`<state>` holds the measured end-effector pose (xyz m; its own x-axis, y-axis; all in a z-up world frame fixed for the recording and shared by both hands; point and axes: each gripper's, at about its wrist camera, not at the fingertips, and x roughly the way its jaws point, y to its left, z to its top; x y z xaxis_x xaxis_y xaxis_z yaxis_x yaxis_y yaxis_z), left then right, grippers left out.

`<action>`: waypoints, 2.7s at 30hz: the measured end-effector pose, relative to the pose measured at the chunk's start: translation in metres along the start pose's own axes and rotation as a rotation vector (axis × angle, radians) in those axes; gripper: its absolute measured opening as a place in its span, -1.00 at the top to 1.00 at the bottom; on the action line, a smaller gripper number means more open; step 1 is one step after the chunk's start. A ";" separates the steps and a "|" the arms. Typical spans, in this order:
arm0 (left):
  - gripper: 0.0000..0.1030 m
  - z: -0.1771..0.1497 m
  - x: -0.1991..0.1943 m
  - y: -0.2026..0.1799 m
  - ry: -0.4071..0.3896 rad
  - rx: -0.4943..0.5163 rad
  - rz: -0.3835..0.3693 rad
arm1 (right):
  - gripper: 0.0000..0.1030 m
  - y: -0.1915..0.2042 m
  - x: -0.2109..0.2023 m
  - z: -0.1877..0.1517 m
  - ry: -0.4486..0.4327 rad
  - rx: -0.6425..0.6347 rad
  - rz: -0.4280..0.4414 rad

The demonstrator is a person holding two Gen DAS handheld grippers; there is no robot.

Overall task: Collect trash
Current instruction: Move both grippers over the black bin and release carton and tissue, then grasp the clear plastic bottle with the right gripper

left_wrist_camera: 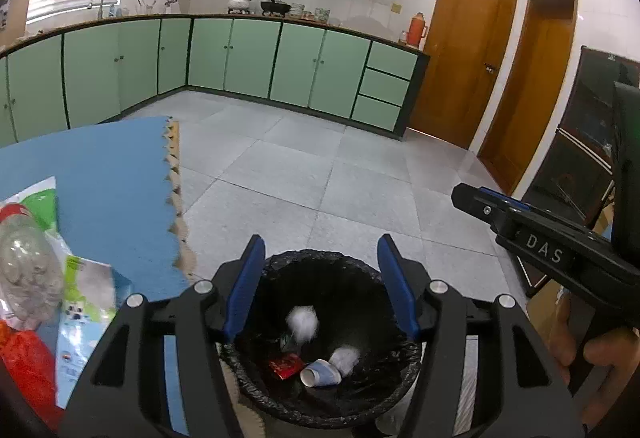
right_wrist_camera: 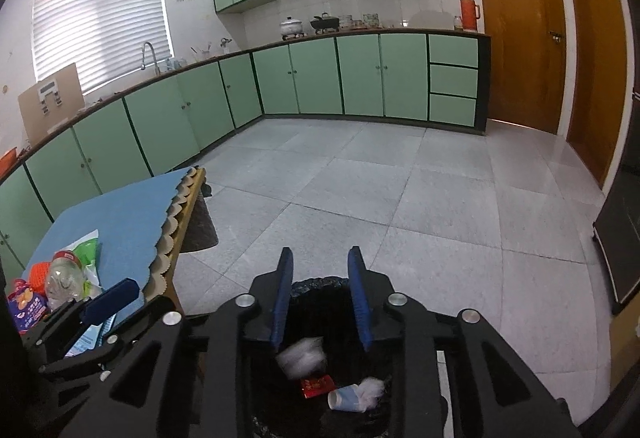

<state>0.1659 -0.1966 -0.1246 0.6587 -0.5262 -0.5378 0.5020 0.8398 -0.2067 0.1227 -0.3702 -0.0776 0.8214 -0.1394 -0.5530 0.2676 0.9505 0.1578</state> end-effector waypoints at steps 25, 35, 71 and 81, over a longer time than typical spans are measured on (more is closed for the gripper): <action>-0.72 -0.014 -0.170 0.153 -0.146 -0.137 0.487 | -0.88 0.163 -0.020 -0.017 -0.055 -0.192 0.280; -0.72 -0.019 -0.202 0.207 -0.148 -0.189 0.636 | -0.88 0.232 0.004 -0.027 0.018 -0.309 0.458; -0.72 -0.038 -0.184 0.242 -0.090 -0.243 0.671 | -0.34 0.291 0.071 -0.057 0.218 -0.386 0.524; -0.72 -0.057 -0.212 0.245 -0.097 -0.233 0.716 | -0.19 0.297 0.053 -0.062 0.201 -0.422 0.510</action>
<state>0.1177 0.1280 -0.1076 0.8307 0.1582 -0.5337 -0.1913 0.9815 -0.0068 0.2148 -0.0781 -0.1110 0.6722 0.3690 -0.6419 -0.3796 0.9161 0.1292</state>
